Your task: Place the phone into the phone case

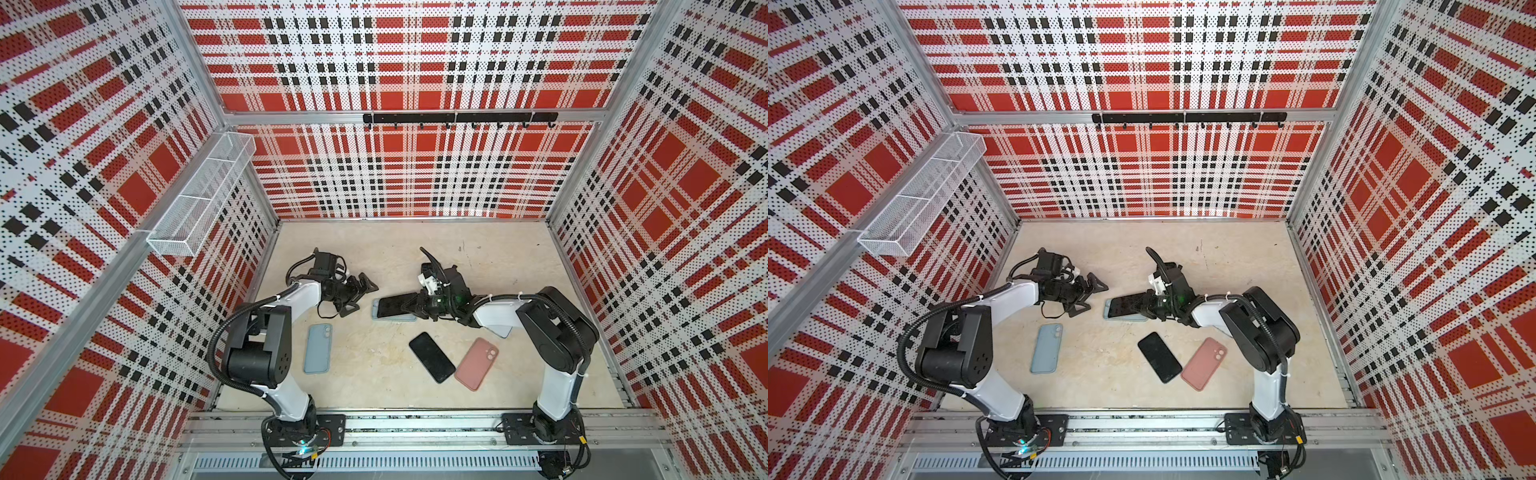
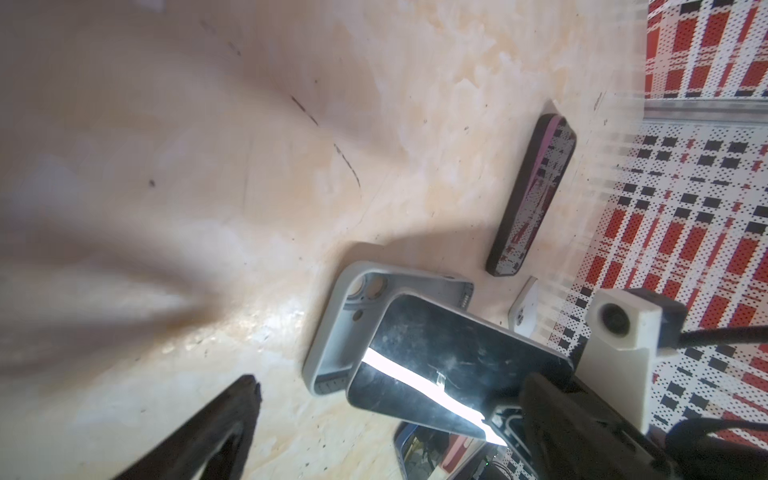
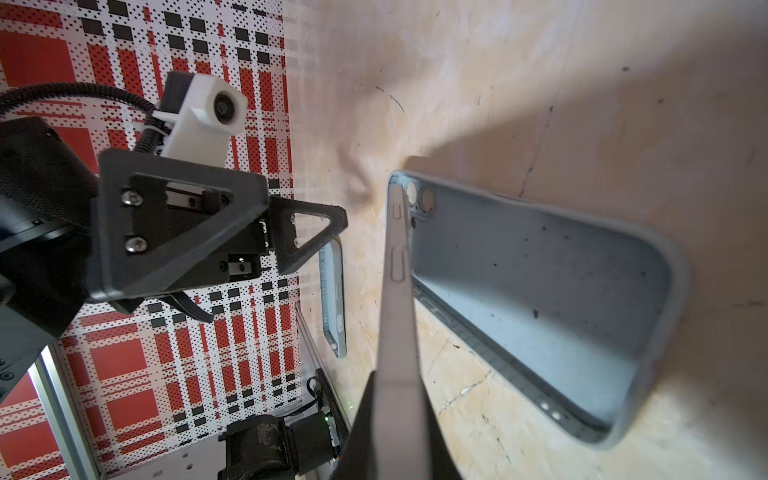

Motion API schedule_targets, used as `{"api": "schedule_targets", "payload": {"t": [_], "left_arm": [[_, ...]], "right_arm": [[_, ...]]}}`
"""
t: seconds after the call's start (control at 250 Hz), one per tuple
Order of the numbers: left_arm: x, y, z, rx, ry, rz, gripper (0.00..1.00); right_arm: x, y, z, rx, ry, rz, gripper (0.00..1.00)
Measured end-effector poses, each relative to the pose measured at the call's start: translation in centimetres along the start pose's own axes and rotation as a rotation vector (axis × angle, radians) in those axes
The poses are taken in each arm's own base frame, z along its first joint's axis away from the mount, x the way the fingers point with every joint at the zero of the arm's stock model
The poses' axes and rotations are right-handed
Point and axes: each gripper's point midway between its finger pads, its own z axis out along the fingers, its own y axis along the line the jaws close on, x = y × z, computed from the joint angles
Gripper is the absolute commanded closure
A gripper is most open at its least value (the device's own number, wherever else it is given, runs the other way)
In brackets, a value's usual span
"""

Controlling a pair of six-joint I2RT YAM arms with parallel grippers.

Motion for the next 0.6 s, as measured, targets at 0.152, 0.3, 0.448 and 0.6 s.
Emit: {"api": "schedule_targets", "payload": {"t": [0.152,0.3,0.448,0.6], "left_arm": [[1.3,0.0,1.9,-0.012,0.049,-0.001,0.00],[1.6,-0.1,2.8,-0.009,0.064,-0.003,0.00],[1.4,-0.4,3.0,0.003,0.055,-0.004,0.00],[1.2,-0.7,3.2,0.012,0.048,0.001,0.00]], "right_arm": [[-0.2,-0.6,0.7,0.009,0.010,0.010,1.00],[-0.2,-0.6,1.0,0.008,0.021,0.008,1.00],[-0.2,-0.8,1.6,-0.004,0.036,0.000,1.00],[-0.4,-1.2,2.2,-0.029,0.043,-0.006,1.00]]}}
